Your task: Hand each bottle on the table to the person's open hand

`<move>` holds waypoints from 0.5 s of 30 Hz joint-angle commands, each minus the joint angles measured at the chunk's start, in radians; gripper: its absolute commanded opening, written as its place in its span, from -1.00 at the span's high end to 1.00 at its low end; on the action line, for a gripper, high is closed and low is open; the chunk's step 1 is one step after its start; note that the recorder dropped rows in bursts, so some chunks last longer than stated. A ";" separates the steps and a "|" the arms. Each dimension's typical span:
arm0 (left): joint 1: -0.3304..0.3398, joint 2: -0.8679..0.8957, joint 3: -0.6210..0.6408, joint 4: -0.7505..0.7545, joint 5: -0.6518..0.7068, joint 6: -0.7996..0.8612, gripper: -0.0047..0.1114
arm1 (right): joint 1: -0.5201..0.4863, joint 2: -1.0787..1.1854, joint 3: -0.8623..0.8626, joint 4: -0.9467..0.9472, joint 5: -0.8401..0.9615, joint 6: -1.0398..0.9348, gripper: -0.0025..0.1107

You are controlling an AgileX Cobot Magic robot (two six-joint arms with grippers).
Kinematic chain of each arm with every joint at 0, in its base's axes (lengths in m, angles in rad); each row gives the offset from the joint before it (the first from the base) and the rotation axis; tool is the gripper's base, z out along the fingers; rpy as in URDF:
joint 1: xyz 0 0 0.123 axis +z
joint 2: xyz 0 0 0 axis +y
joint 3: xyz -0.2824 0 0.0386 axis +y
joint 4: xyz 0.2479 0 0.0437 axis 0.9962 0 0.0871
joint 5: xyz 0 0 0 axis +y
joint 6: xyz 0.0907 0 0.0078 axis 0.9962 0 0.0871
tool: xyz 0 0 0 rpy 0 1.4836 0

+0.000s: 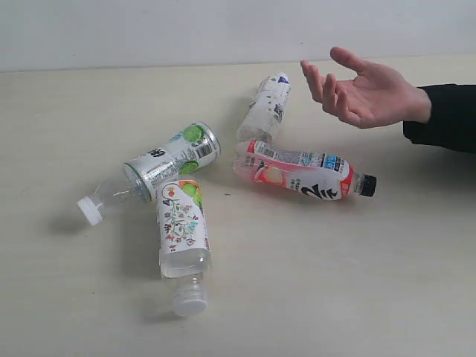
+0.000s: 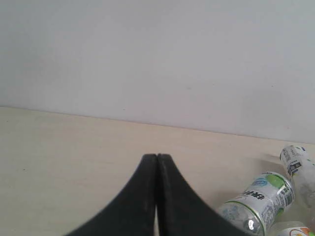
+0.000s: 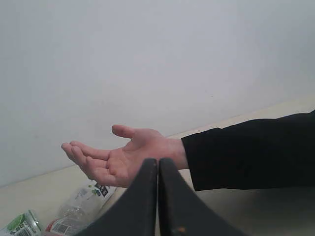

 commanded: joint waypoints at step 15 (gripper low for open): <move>0.001 -0.007 0.000 0.004 -0.004 0.005 0.92 | -0.004 -0.007 0.004 -0.004 -0.097 -0.001 0.93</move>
